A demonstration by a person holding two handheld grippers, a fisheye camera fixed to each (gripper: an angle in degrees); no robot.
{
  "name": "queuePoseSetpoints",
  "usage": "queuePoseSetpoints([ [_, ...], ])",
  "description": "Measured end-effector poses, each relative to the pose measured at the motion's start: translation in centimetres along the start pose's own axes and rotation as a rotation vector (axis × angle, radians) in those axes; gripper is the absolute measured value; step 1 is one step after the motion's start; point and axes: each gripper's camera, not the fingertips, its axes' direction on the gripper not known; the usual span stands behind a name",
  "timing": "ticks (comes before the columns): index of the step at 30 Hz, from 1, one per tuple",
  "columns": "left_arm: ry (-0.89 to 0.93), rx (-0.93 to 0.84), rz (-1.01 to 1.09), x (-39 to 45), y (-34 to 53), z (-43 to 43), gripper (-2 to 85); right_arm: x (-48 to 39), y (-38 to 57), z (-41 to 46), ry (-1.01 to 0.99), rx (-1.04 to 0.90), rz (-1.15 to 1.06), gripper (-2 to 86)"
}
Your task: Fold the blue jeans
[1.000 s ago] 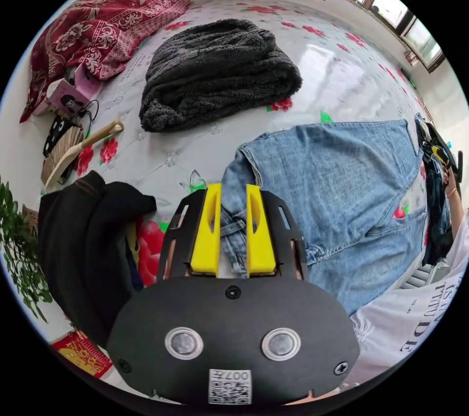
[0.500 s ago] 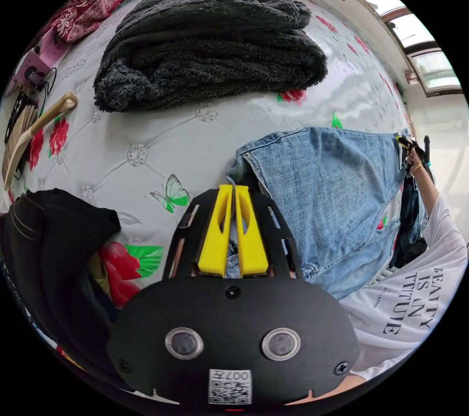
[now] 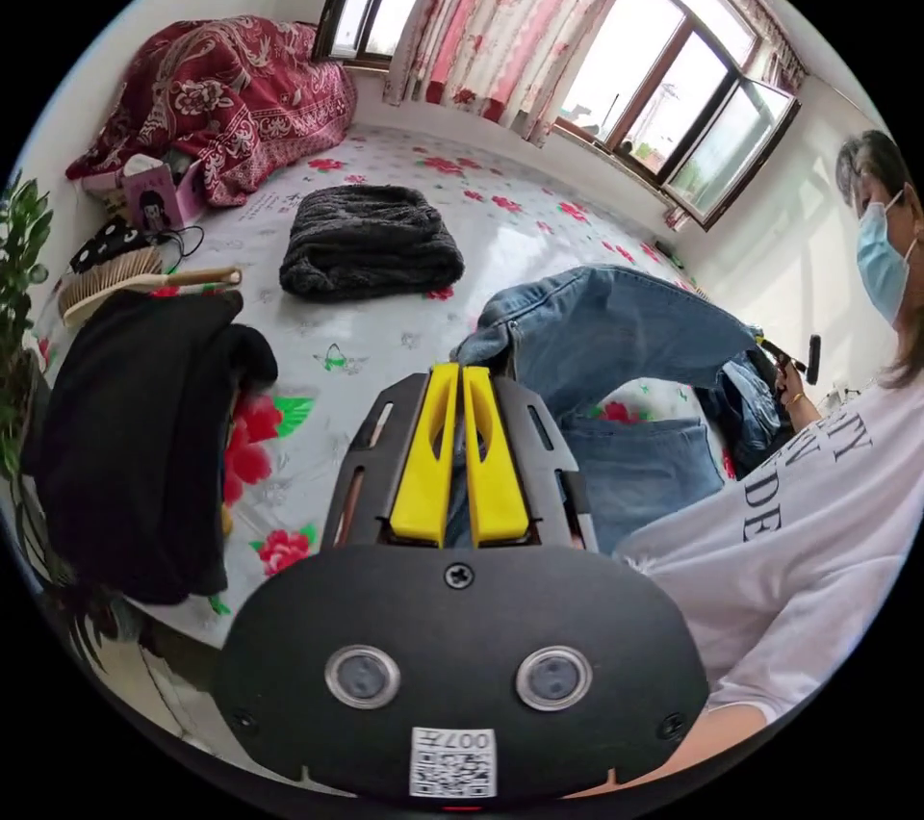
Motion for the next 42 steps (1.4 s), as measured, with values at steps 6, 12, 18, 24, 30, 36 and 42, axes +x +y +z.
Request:
queuePoseSetpoints([
  [6, -0.05, -0.255, -0.291, -2.1, 17.2, 2.7, -1.0, 1.6, 20.5, 3.8, 0.094, -0.384, 0.234, -0.2],
  [12, 0.069, -0.186, -0.472, -4.8, 20.4, 3.2, -1.0, 5.4, 26.8, 8.8, -0.036, -0.358, 0.466, -0.2],
  [18, 0.026, -0.039, -0.24, -0.8, 14.9, -3.5, -0.9, 5.6, 17.4, 1.7, 0.006, -0.045, 0.151, -0.2],
  [24, -0.003, -0.228, -0.301, 0.6, 22.4, -0.2, -0.4, 8.3, 24.5, 6.2, 0.19, -0.208, 0.145, -0.2],
  [30, -0.017, -0.245, -0.43, 2.5, 26.9, 1.8, 5.7, 14.7, 36.2, 14.8, 0.155, -0.515, 0.519, -0.2],
  [36, -0.155, -0.21, -0.134, 8.7, 18.1, 0.7, 7.9, 12.1, 31.9, 15.1, 0.076, -0.277, 0.358, -0.1],
  [42, -0.167, -0.332, 0.147, 14.6, 5.9, 12.5, 9.4, 1.9, 25.2, 27.5, -0.152, -0.335, 0.013, -0.2],
])
